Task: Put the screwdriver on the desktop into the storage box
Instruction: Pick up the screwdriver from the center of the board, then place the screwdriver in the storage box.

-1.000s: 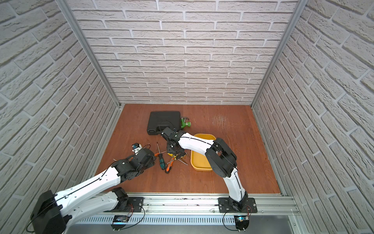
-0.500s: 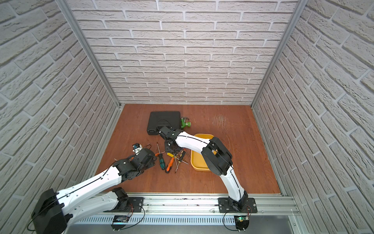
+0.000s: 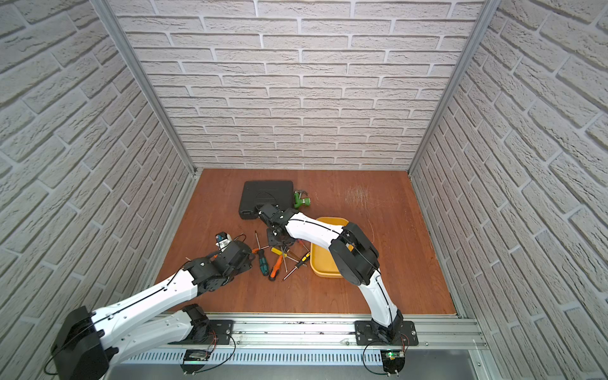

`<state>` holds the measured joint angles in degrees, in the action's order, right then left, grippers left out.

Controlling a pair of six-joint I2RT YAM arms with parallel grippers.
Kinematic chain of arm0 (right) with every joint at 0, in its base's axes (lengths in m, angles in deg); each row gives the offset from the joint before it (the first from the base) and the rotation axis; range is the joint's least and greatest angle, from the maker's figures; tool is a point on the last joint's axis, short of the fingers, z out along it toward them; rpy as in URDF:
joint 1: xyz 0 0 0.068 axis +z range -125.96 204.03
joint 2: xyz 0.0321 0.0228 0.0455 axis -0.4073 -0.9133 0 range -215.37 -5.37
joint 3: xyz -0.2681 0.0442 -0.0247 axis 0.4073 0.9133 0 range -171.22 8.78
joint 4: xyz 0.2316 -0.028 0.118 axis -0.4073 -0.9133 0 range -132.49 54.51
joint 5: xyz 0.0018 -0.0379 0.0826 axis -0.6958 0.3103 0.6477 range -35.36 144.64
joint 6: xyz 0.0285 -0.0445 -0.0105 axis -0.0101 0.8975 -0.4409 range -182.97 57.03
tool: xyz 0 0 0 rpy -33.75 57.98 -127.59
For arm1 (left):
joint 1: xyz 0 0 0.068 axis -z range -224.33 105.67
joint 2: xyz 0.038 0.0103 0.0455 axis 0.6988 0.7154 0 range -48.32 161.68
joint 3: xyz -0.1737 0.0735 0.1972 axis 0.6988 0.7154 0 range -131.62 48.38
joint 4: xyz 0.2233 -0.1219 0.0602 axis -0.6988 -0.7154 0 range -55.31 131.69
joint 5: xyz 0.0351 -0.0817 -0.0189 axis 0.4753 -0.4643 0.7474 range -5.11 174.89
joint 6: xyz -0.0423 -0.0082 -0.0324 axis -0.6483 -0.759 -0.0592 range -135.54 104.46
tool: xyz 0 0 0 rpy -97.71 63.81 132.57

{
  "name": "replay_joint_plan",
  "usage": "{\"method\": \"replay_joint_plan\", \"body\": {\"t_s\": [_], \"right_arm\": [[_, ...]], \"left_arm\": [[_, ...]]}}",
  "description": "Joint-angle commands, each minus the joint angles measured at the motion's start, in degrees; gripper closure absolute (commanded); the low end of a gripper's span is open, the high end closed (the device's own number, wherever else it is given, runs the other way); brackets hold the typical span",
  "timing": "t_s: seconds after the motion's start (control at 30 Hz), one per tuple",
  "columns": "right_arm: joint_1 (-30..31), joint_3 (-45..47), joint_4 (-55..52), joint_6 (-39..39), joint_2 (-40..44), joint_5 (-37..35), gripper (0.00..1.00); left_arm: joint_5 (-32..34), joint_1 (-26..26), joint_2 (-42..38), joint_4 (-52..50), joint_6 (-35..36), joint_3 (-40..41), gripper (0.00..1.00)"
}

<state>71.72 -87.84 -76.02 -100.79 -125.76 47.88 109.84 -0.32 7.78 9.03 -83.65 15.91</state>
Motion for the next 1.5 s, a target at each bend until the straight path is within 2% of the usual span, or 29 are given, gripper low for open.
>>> {"method": "replay_joint_plan", "body": {"t_s": [0.0, 0.1, 0.27, 0.43, 0.57, 0.77, 1.27, 1.3, 1.4, 1.47], "right_arm": [[0.1, 1.7, 4.9, 2.2, 11.0, -1.1, 0.98], [0.0, 4.0, 5.7, 3.2, 16.8, -2.5, 0.98], [-1.9, 8.9, 2.3, 3.6, 26.9, -8.9, 0.98], [-10.7, 14.9, -4.5, 2.0, 34.3, -8.0, 0.98], [-16.6, 22.3, -4.2, 3.1, 38.5, -8.3, 0.98], [-18.6, 27.1, -4.2, 5.6, 34.8, -15.1, 0.98], [-19.6, 28.5, 2.2, 4.9, 24.4, -15.3, 0.97], [-19.7, 28.3, 2.1, 4.8, 24.0, -15.0, 0.93], [-19.6, 28.2, 2.0, 4.5, 24.4, -14.2, 0.65], [-19.6, 28.4, 2.3, 4.5, 25.6, -13.5, 0.55]], "left_arm": [[1.3, 0.2, -0.5, 0.0, 1.7, -2.2, 0.41], [1.6, 0.2, -0.5, -0.5, 3.0, -3.4, 0.41], [2.6, 0.4, 0.1, -1.9, 4.0, -5.5, 0.41], [2.1, 0.5, 0.5, -0.4, 4.7, -5.7, 0.41], [1.8, 1.1, 1.1, 1.8, 4.8, -5.2, 0.42], [-0.2, 1.3, 2.1, 6.1, 4.8, -4.3, 0.41], [-1.4, 1.6, 2.9, 7.5, 4.8, -3.6, 0.41], [-1.3, 1.6, 3.0, 7.3, 4.9, -3.6, 0.41], [-0.9, 1.6, 3.1, 6.9, 4.9, -3.9, 0.39], [-0.6, 1.6, 2.8, 6.7, 5.3, -4.0, 0.37]]}}
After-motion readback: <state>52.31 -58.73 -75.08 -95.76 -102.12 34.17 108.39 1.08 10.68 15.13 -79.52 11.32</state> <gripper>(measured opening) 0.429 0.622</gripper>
